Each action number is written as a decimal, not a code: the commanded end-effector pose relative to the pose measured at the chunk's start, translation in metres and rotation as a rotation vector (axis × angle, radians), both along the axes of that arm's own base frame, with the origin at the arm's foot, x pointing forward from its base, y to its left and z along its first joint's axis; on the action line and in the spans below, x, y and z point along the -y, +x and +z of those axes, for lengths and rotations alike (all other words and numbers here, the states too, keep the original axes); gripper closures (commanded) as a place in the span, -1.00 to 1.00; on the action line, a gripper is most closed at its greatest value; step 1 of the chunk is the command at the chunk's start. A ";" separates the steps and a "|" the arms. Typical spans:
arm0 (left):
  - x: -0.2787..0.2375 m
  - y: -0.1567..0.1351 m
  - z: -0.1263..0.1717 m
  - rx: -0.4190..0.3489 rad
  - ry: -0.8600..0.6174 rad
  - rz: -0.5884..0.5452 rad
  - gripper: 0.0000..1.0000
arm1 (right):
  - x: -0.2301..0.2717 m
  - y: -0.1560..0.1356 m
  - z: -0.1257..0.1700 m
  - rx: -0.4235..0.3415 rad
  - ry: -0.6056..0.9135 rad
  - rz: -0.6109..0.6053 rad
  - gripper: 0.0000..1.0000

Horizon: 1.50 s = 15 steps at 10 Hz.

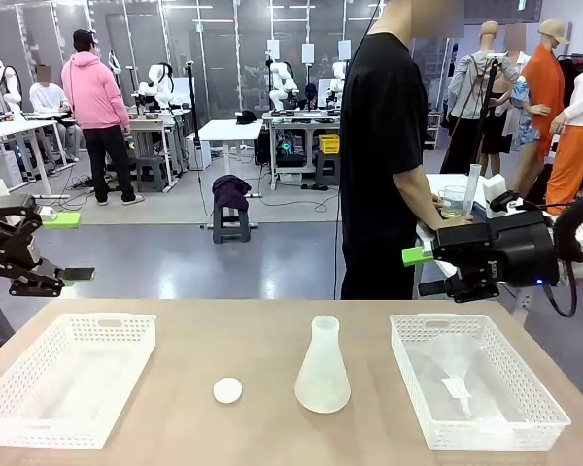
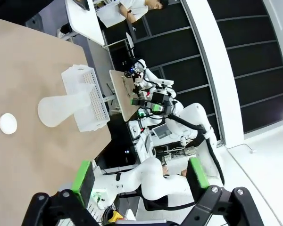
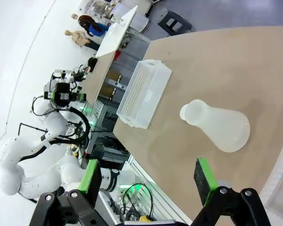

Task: Prepare the solutions needed for the experiment.
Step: Pick up the Plastic Funnel and insert it into the Big flask.

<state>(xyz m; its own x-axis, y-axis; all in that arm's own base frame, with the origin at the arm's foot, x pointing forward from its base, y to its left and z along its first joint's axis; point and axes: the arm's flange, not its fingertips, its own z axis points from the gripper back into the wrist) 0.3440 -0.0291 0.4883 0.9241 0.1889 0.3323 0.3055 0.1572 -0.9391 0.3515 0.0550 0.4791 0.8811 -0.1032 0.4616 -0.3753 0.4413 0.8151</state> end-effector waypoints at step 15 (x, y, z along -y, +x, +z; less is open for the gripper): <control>0.000 0.000 0.000 0.000 0.000 0.000 -1.00 | 0.054 0.111 0.029 0.467 -0.915 0.671 -1.00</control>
<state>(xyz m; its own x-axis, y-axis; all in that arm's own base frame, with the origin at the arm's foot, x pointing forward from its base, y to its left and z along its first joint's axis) 0.3426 -0.0271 0.4858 0.9230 0.1792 0.3405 0.3090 0.1820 -0.9335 0.4473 0.0089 0.5100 0.4661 0.7902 0.3979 -0.8809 0.4562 0.1259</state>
